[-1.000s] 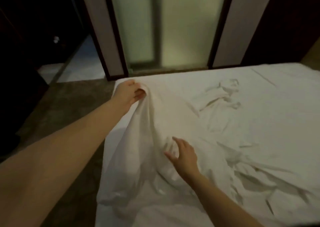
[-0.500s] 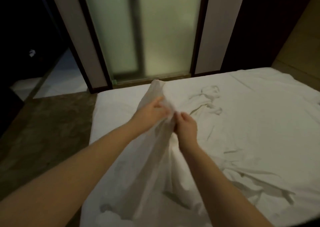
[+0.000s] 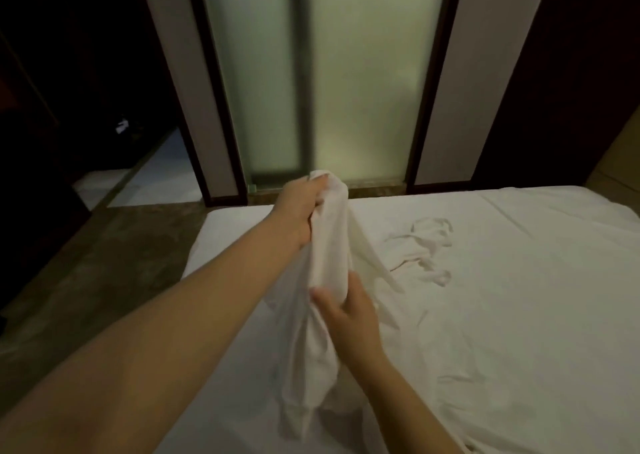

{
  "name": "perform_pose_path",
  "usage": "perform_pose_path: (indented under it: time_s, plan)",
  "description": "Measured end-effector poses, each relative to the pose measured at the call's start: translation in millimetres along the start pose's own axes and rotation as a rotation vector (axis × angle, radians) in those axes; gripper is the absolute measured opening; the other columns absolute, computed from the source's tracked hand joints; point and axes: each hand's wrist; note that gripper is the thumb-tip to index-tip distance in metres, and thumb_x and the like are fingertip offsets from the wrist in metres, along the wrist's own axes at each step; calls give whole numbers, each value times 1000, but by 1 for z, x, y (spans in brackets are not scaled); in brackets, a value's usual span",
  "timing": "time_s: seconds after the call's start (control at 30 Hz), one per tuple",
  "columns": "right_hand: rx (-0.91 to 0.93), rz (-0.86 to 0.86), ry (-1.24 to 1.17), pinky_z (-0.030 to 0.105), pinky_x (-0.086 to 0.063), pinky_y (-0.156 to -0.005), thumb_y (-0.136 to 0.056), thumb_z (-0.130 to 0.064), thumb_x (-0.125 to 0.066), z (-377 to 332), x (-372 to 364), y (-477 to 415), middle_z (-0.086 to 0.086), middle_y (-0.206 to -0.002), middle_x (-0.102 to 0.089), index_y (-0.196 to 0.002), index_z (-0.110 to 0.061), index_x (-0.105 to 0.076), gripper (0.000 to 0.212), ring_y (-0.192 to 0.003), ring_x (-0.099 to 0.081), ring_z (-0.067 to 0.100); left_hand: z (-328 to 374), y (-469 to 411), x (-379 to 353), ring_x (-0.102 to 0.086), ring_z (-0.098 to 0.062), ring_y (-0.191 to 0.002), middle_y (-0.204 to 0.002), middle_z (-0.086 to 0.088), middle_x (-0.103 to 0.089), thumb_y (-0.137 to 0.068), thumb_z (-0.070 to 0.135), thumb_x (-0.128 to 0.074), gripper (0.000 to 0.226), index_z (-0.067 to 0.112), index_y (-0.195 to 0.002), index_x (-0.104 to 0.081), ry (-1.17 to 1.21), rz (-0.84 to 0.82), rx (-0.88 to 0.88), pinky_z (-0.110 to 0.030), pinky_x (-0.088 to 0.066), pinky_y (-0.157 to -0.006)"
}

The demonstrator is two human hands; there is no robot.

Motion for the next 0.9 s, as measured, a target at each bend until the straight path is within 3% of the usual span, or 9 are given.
perform_pose_path:
  time_s: [0.1, 0.27, 0.37, 0.47, 0.57, 0.67, 0.73, 0.8, 0.9]
  plan:
    - [-24, 313, 80, 25, -36, -59, -96, -29, -49, -13, 36, -35, -1, -63, -50, -67, -10, -51, 35, -60, -44, 12, 7, 13, -6, -60, -14, -75, -86, -6, -60, -98, 13, -46, 12, 9, -98, -57, 100, -142, -45, -25, -52, -68]
    - [-179, 353, -497, 28, -48, -68, -96, -19, -50, -76, 68, -64, 6, -73, -59, -71, -13, -60, 27, -73, -58, 19, -53, 83, 20, -55, -20, -110, -122, 0, -55, -80, 49, -65, 70, 21, -138, -37, -842, -376, -210, -32, -45, -91]
    - [-139, 250, -680, 16, -48, -60, -98, -16, -49, -94, 44, -35, 3, -88, -61, -93, -13, -62, 14, -67, -60, 5, -67, 105, 44, -61, -26, -100, -107, -5, -65, -93, 26, -55, 30, 12, -120, -56, -549, -116, -122, -31, -48, -87]
    - [24, 261, -295, 12, -45, -80, -95, -25, -53, -77, 16, 33, -9, -121, -49, -132, -23, -44, 38, -99, -54, -7, -41, 115, 84, -64, -27, -90, -97, -10, -67, -94, 31, -55, 29, 9, -111, -62, -268, -62, 62, -41, -53, -86]
    - [-6, 153, 42, 17, -44, -88, -85, -30, -66, -48, -41, 119, -19, -113, -55, -116, -42, -48, 38, -105, -54, 1, -24, 144, 124, -63, -23, -88, -93, -7, -66, -93, 34, -54, 32, 7, -109, -61, -231, -160, 55, -38, -54, -81]
    - [-98, 264, 159, 27, -48, -90, -85, -28, -67, -27, -83, 161, -16, -99, -60, -98, -35, -57, 17, -99, -58, 7, -22, 183, 154, -58, -13, -75, -80, 4, -60, -95, 40, -48, 25, 17, -94, -56, -309, -223, 63, -26, -48, -62]
    - [-59, 335, 248, 23, -42, -91, -85, -31, -67, -24, -91, 171, -11, -107, -56, -106, -28, -56, 23, -106, -53, 9, -24, 200, 172, -55, -10, -72, -77, 7, -57, -95, 43, -45, 25, 19, -92, -53, -310, -246, 51, -23, -43, -57]
    - [2, 347, 342, 20, -36, -90, -86, -32, -65, -25, -96, 181, -10, -113, -50, -114, -25, -54, 31, -107, -46, 7, -22, 213, 186, -56, -12, -78, -83, 6, -59, -94, 44, -46, 28, 18, -101, -54, -282, -251, 45, -27, -47, -68]
    - [16, 337, 277, 21, -36, -71, -92, -21, -58, -33, -102, 196, -9, -83, -55, -87, -20, -57, 5, -80, -51, 6, -18, 221, 204, -58, -19, -97, -103, 1, -62, -94, 42, -48, 34, 17, -115, -57, -278, -246, 21, -36, -48, -89]
Point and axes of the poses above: each hand's wrist, its own y-axis away from the middle knuckle, its own x-axis out of the back of the hand, z = x × y
